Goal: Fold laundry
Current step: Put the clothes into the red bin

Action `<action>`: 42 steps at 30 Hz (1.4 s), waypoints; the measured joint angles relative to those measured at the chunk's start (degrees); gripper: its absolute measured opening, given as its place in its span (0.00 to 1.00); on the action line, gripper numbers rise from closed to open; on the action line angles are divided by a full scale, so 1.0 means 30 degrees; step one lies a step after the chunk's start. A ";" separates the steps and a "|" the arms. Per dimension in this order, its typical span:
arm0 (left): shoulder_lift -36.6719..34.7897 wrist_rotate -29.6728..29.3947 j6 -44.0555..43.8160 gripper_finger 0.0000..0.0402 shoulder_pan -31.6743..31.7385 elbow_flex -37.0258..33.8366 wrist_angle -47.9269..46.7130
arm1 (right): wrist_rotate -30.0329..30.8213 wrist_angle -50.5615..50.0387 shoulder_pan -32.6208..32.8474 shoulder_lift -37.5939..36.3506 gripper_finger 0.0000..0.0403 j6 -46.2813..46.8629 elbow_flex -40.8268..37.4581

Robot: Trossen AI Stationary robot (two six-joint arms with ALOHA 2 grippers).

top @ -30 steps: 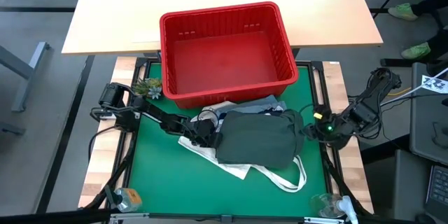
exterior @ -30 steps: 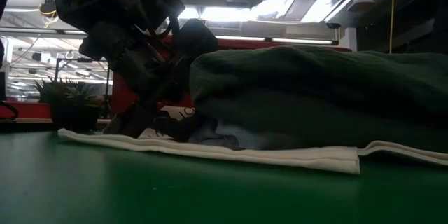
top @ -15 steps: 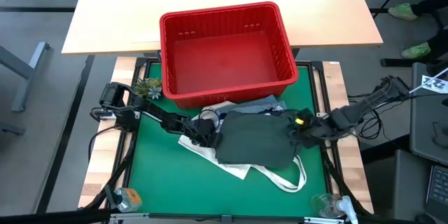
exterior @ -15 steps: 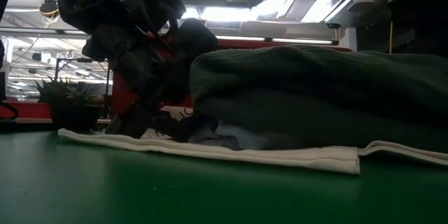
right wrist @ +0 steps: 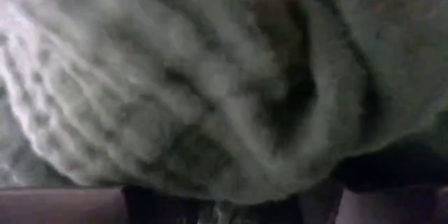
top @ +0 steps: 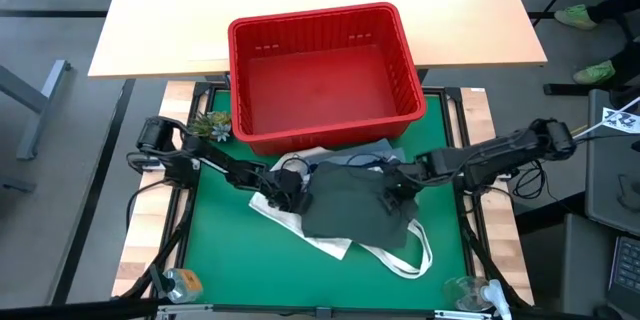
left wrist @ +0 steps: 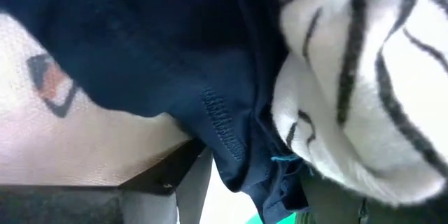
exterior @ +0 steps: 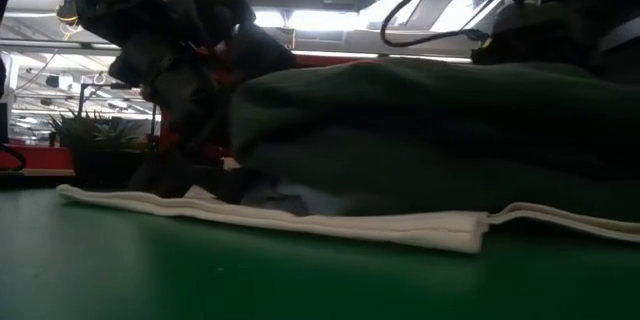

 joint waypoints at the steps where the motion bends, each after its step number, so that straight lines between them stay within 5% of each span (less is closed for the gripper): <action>1: -0.0254 0.0020 0.0024 0.49 -0.0005 -0.0213 -0.0329 | -0.0366 0.0125 -0.0212 0.0059 0.44 -0.0193 0.0000; 13: -0.1665 -0.0408 -0.0120 0.49 -0.0095 -0.1716 -0.0778 | -0.0342 -0.1942 -0.0610 -0.3067 0.44 -0.2298 0.1499; 22: -0.1657 -0.0672 -0.0229 0.49 -0.0109 -0.1753 -0.0490 | 0.3124 -0.8644 -0.0615 -0.5375 0.44 -0.1407 0.1530; 27: -0.1643 -0.0910 -0.0233 0.49 -0.0217 -0.1753 -0.0334 | 0.3408 -0.7560 -0.0615 -0.5463 0.44 -0.2321 0.1025; 35: -0.1636 -0.1612 -0.0248 0.49 -0.0878 -0.1745 -0.0202 | 0.0878 -0.5867 -0.2148 -0.5590 0.44 -0.3219 -0.1881; 42: -0.1643 -0.1950 -0.0594 0.49 -0.1020 -0.1745 -0.0167 | -0.2006 0.0393 -0.4015 -0.5446 0.44 -0.3238 -0.4909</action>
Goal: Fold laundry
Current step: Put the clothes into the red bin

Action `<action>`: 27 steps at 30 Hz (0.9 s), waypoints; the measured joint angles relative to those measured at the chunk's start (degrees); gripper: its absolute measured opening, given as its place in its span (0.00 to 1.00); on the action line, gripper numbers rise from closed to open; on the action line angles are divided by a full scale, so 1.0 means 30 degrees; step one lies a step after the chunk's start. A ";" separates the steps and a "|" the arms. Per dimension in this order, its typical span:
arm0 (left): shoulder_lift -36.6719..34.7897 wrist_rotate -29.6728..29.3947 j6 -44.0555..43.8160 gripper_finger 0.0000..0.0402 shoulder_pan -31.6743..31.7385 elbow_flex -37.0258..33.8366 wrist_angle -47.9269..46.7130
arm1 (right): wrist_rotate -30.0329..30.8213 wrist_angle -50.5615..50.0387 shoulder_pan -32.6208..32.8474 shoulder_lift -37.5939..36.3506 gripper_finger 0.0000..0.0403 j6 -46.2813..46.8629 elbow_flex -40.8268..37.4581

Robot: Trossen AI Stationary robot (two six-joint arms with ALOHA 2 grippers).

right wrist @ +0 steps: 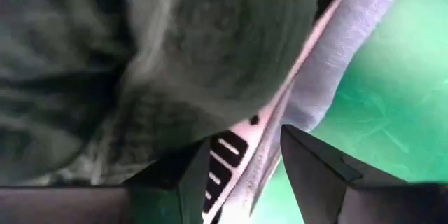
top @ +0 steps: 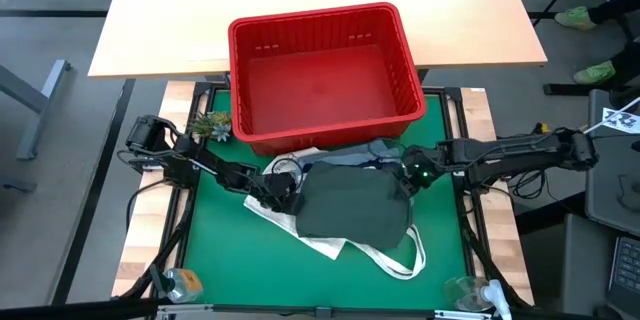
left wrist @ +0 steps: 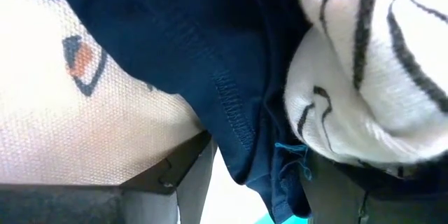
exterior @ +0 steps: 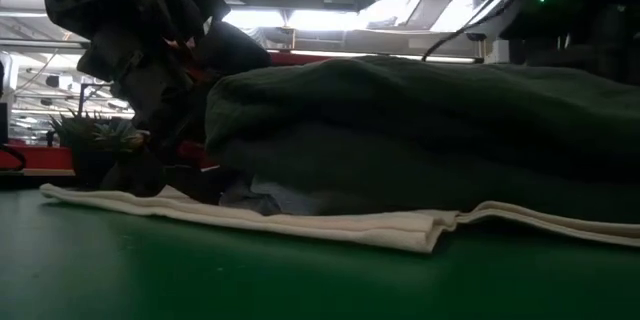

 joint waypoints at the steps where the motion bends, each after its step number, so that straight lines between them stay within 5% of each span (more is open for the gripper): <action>1: 0.0007 0.0038 -0.0005 0.49 0.0000 0.0000 0.0056 | -0.0081 0.0368 -0.0195 0.0018 0.44 0.0008 -0.0326; 27: 0.0015 0.0483 -0.0710 0.49 -0.0022 -0.0007 0.0292 | -0.0443 0.5165 -0.0592 0.0259 0.44 0.3096 -0.3287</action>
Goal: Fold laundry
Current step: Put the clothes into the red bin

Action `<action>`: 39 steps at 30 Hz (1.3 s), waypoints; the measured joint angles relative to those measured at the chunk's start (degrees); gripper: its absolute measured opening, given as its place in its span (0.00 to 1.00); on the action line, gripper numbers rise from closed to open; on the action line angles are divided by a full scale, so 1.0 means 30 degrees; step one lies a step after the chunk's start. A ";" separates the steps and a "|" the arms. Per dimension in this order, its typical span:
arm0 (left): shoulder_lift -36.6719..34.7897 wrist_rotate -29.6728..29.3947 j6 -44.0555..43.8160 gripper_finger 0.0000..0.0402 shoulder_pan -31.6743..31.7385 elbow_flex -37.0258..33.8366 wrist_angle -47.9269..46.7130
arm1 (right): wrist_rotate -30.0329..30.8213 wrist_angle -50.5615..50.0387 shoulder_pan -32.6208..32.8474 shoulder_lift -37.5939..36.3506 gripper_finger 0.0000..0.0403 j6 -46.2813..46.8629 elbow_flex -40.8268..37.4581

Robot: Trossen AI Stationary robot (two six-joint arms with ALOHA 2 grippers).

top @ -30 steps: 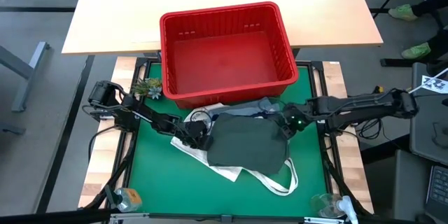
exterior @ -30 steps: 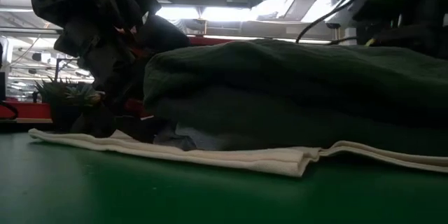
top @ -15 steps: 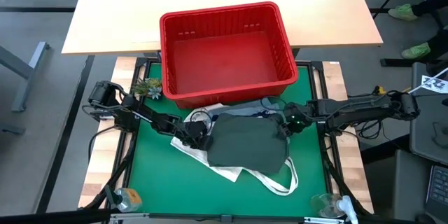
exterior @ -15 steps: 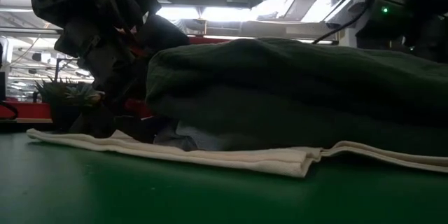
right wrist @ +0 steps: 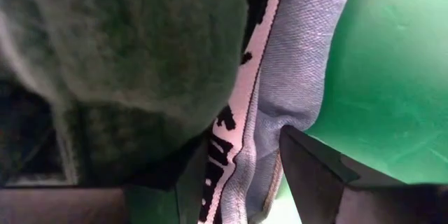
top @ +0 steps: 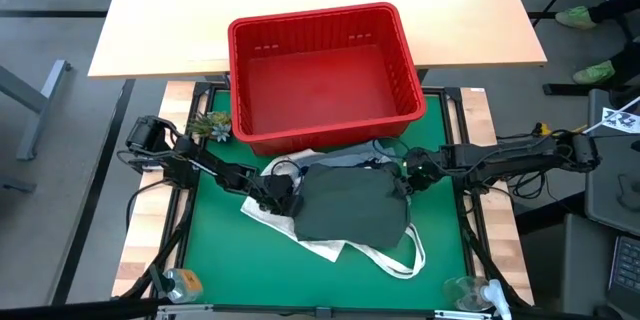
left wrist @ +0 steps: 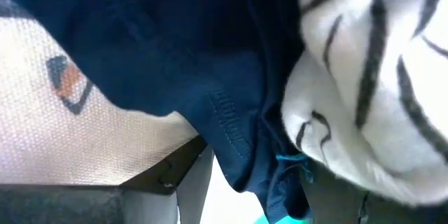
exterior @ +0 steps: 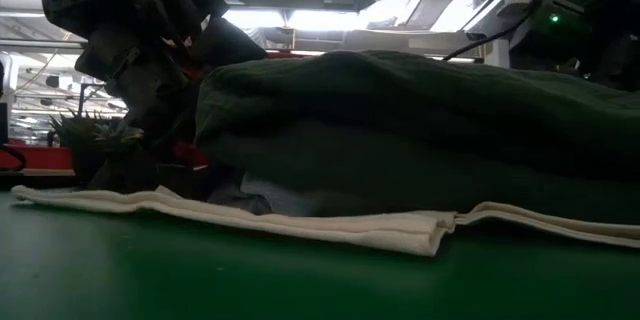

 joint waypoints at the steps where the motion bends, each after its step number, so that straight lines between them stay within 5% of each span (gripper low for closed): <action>1: 0.0000 0.0001 -0.0214 0.49 0.0000 0.0000 0.0000 | -0.0031 0.0150 0.0000 0.0006 0.44 0.0000 -0.0014; 10: -0.0007 -0.0404 -0.0300 0.48 -0.0015 0.0000 0.0371 | -0.0262 0.0590 0.0000 0.0015 0.40 -0.0044 -0.0022; 21: 0.0029 -0.0155 -0.0291 0.18 0.0007 -0.0029 0.2410 | -0.1310 0.1692 -0.0014 0.0015 0.03 -0.0643 0.0093; 27: 0.0029 0.0439 -0.0413 0.04 0.0007 -0.0029 0.2889 | -0.1472 0.1394 -0.0007 0.0044 0.06 -0.0925 0.0883; 39: 0.0029 0.0824 -0.2231 0.06 -0.0095 -0.0029 0.7090 | -0.2075 0.1632 0.0006 0.0022 0.02 -0.0472 0.3370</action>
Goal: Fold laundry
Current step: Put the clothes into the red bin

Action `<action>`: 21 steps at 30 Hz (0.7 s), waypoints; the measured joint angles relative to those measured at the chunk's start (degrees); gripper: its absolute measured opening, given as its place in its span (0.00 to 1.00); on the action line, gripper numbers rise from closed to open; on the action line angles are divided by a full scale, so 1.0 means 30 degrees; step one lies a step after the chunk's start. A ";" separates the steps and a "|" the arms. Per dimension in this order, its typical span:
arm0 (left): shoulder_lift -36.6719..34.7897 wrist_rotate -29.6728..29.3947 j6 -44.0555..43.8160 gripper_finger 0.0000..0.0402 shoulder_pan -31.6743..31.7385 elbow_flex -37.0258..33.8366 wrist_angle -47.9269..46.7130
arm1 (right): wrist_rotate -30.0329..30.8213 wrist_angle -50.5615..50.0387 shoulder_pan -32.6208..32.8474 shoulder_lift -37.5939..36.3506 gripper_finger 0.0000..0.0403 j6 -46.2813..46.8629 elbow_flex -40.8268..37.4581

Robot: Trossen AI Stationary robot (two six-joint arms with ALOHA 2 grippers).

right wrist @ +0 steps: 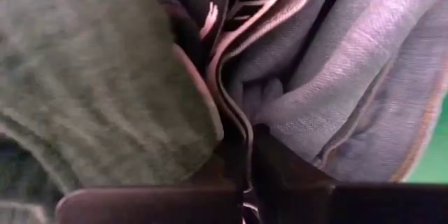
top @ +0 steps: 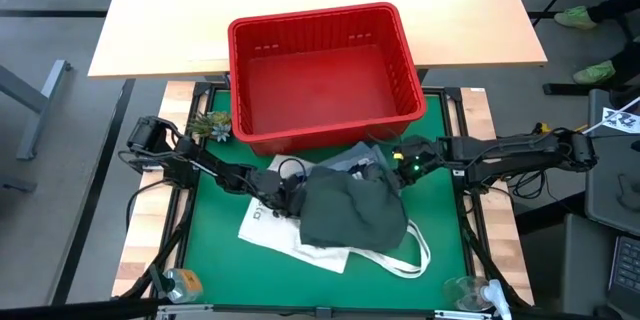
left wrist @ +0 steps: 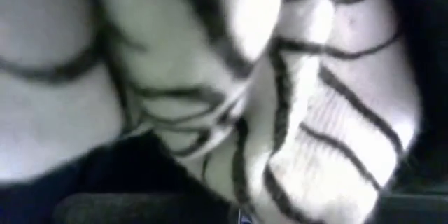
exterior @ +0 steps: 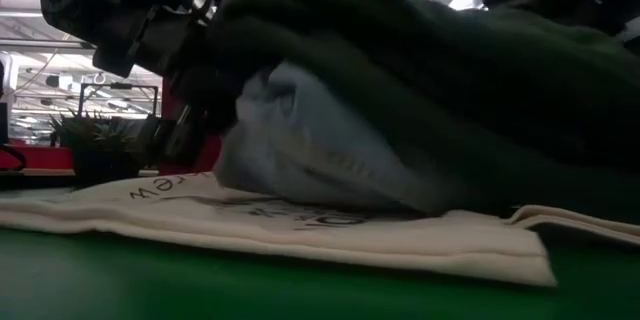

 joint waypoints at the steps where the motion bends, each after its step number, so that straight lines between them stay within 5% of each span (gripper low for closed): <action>1: 0.0000 -0.0037 -0.0201 0.06 0.0000 0.0000 0.0338 | -0.0196 0.0000 -0.0006 0.0000 0.03 0.0188 0.0173; 21: -0.0007 -0.1613 -0.0696 0.05 0.0000 0.0036 0.4373 | -0.0723 0.0029 0.0001 -0.0015 0.01 0.0946 0.2449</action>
